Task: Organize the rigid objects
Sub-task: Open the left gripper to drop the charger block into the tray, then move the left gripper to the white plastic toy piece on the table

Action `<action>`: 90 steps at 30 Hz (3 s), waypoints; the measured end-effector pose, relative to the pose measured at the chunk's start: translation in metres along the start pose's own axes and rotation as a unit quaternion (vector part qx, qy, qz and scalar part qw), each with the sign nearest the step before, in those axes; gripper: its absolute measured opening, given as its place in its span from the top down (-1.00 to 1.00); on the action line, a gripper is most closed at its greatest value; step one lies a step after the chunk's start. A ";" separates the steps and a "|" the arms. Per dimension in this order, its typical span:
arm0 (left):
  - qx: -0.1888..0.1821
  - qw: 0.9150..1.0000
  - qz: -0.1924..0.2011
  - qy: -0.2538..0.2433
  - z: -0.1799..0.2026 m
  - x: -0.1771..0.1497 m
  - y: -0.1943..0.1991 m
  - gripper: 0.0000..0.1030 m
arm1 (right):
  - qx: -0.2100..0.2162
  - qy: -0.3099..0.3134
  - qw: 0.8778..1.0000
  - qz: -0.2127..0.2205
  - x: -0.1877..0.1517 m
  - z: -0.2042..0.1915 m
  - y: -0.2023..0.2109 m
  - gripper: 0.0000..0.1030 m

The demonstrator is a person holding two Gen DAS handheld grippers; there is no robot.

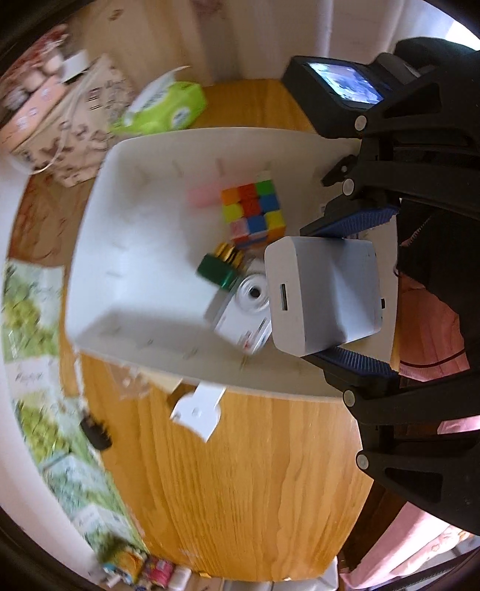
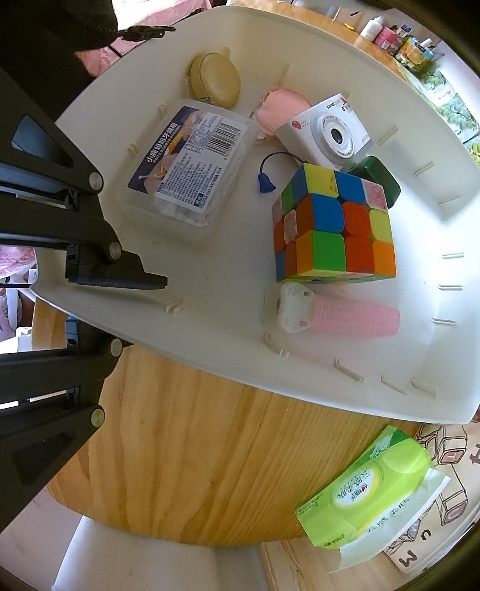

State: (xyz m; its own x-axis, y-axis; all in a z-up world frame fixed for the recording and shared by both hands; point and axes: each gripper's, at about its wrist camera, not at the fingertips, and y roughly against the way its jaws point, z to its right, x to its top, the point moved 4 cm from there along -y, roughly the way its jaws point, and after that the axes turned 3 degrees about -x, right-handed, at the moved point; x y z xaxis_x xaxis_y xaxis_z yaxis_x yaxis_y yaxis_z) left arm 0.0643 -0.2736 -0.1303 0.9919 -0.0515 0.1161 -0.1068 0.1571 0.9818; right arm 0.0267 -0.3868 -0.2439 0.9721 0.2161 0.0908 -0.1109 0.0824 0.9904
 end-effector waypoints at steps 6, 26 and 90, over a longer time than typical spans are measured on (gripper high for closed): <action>-0.019 0.999 -0.011 -0.033 0.014 -0.004 -0.012 -0.14 | -0.002 0.005 1.000 -0.003 0.004 -0.004 -0.003 0.80; -0.054 0.990 0.123 -0.049 -0.028 0.014 0.042 -0.23 | -0.014 -0.032 0.999 -0.018 0.010 -0.009 -0.011 0.80; -0.110 0.944 0.067 -0.305 -0.157 0.066 -0.097 -0.68 | -0.040 -0.309 0.947 -0.077 0.022 0.025 -0.005 0.72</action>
State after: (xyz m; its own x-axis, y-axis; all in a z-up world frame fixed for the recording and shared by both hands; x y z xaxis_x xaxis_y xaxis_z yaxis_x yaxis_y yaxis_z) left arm 0.1508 -0.1377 -0.2418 0.7396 -0.5637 0.3678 -0.1457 0.3993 0.9052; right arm 0.0539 -0.4065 -0.2440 0.9108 -0.4126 0.0135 0.0513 0.1455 0.9880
